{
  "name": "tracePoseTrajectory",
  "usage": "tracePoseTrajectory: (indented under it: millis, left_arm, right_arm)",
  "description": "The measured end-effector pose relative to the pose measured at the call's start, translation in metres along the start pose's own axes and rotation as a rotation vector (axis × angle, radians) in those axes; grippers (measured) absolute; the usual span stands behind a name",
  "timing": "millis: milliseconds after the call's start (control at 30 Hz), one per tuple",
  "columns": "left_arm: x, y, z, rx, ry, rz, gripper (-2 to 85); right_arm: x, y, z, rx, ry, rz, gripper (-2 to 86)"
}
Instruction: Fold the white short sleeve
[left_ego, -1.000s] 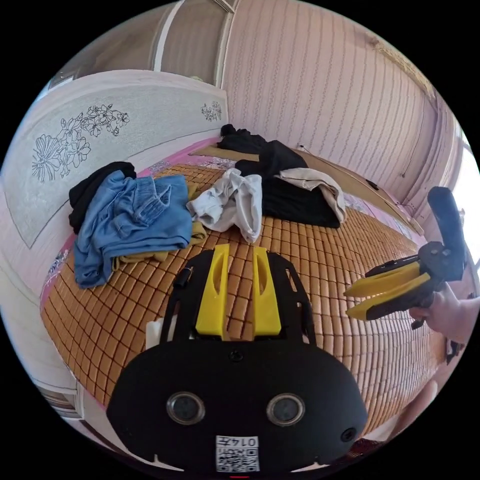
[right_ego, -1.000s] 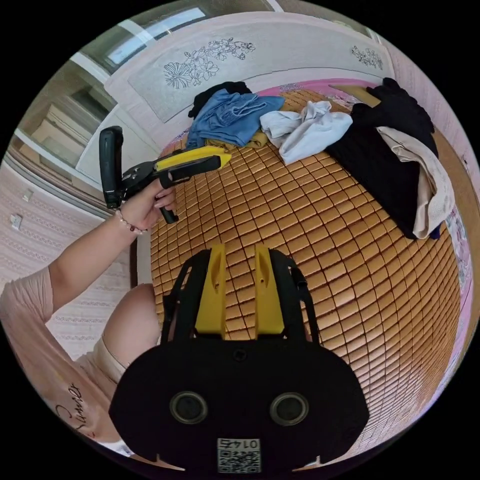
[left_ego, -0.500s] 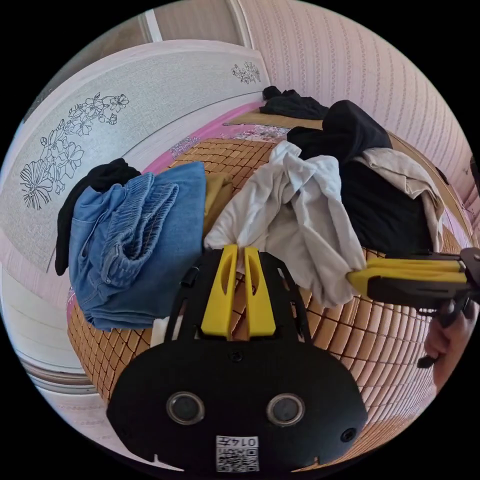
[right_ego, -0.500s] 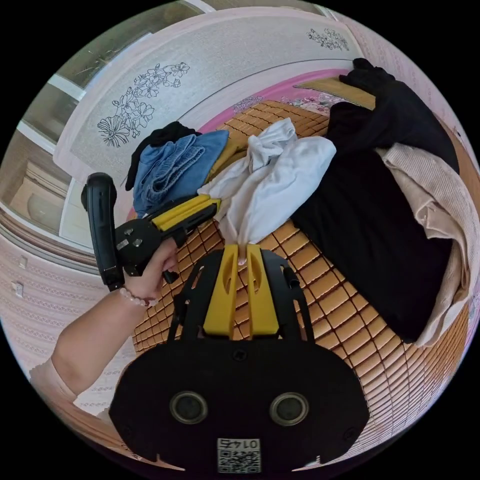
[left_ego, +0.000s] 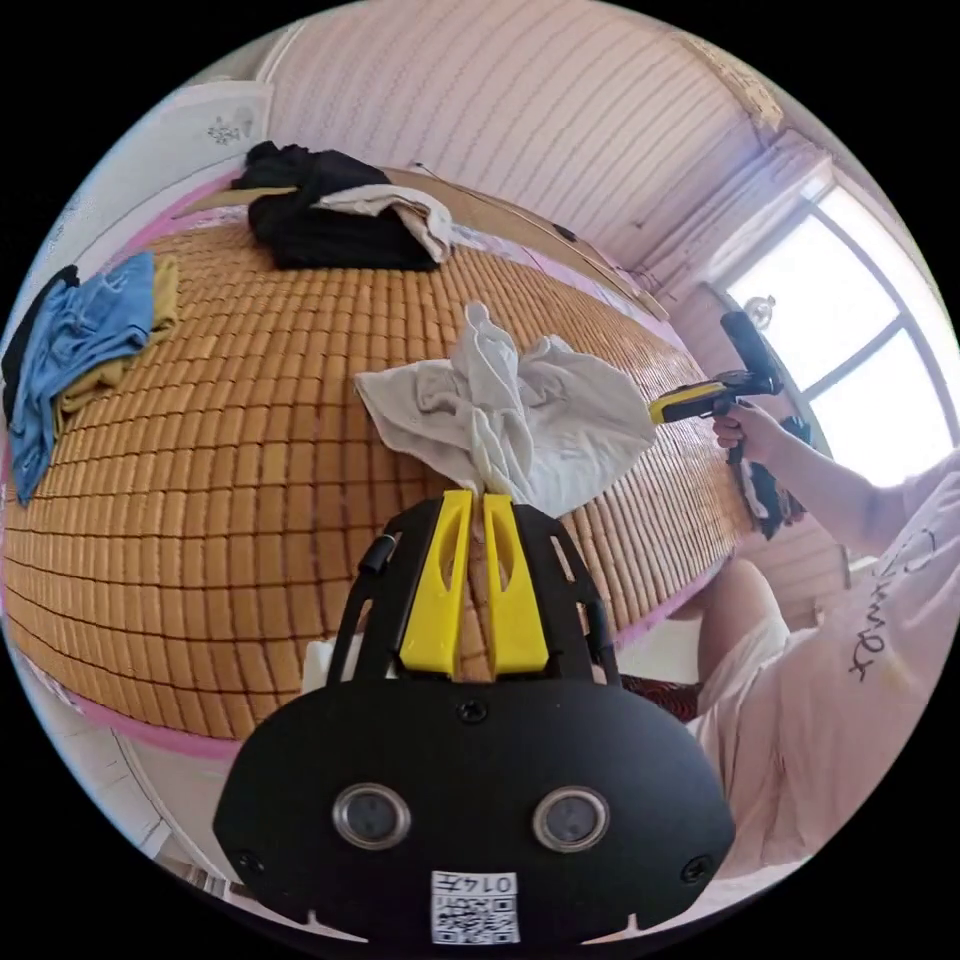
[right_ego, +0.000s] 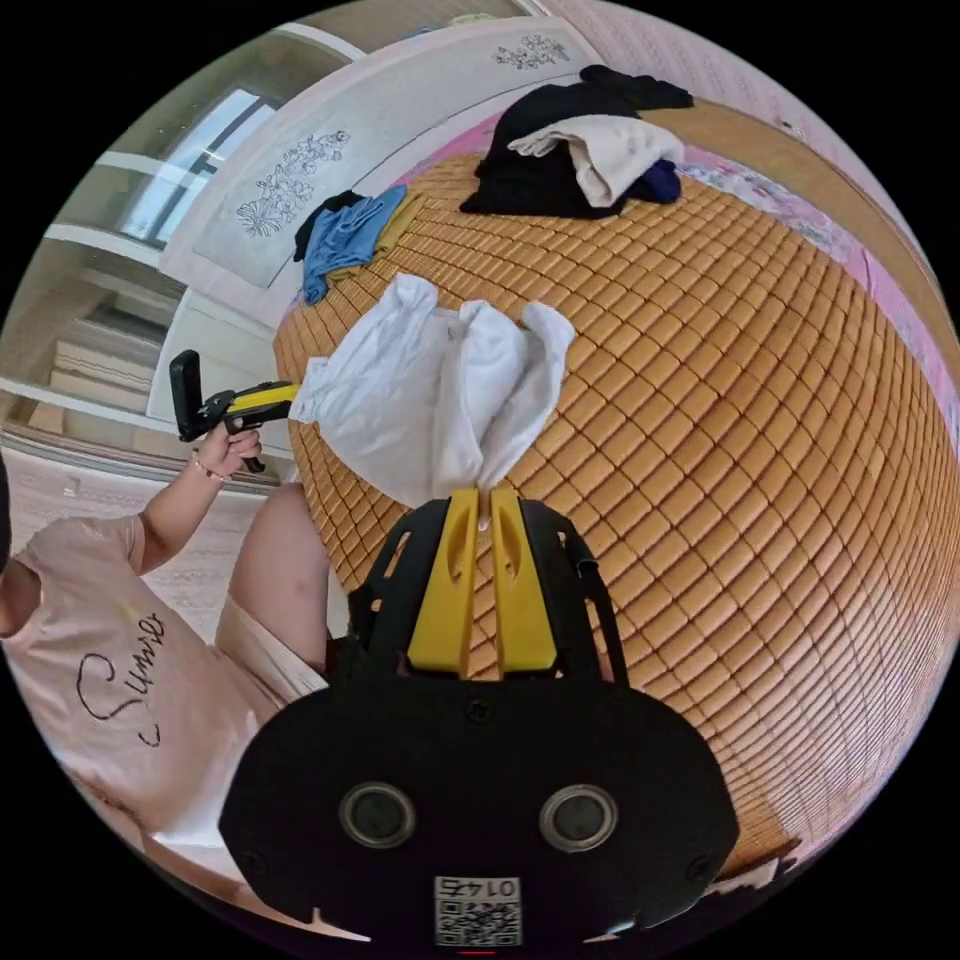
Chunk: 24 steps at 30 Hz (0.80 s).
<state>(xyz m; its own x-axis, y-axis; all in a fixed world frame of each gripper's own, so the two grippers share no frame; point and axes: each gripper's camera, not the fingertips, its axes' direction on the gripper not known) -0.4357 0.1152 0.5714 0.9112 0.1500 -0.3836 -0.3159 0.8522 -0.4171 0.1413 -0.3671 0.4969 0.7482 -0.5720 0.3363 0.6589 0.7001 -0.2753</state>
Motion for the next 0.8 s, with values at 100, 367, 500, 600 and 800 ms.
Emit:
tracePoseTrajectory:
  millis: [100, 367, 500, 600, 800]
  left_arm:
    - [0.048, 0.019, 0.030, -0.105, -0.071, 0.057, -0.1]
    - [0.102, 0.002, 0.003, -0.059, -0.155, 0.090, 1.3]
    - [0.129, -0.034, 0.011, -0.039, -0.164, 0.143, 6.6]
    - [0.142, -0.061, 0.047, -0.100, -0.125, 0.144, 8.6]
    - [0.129, -0.084, 0.057, -0.128, -0.090, 0.016, 9.1]
  right_arm:
    - [0.003, 0.096, 0.004, -0.064, 0.051, 0.150, 0.7]
    - [-0.022, 0.194, 0.000, 0.054, 0.206, 0.258, 3.8]
    - [-0.022, 0.166, 0.003, 0.118, 0.147, 0.249, 11.4]
    - [-0.026, 0.139, 0.009, 0.153, 0.009, 0.218, 12.9]
    - [-0.039, 0.113, 0.045, 0.124, 0.018, 0.199, 12.8]
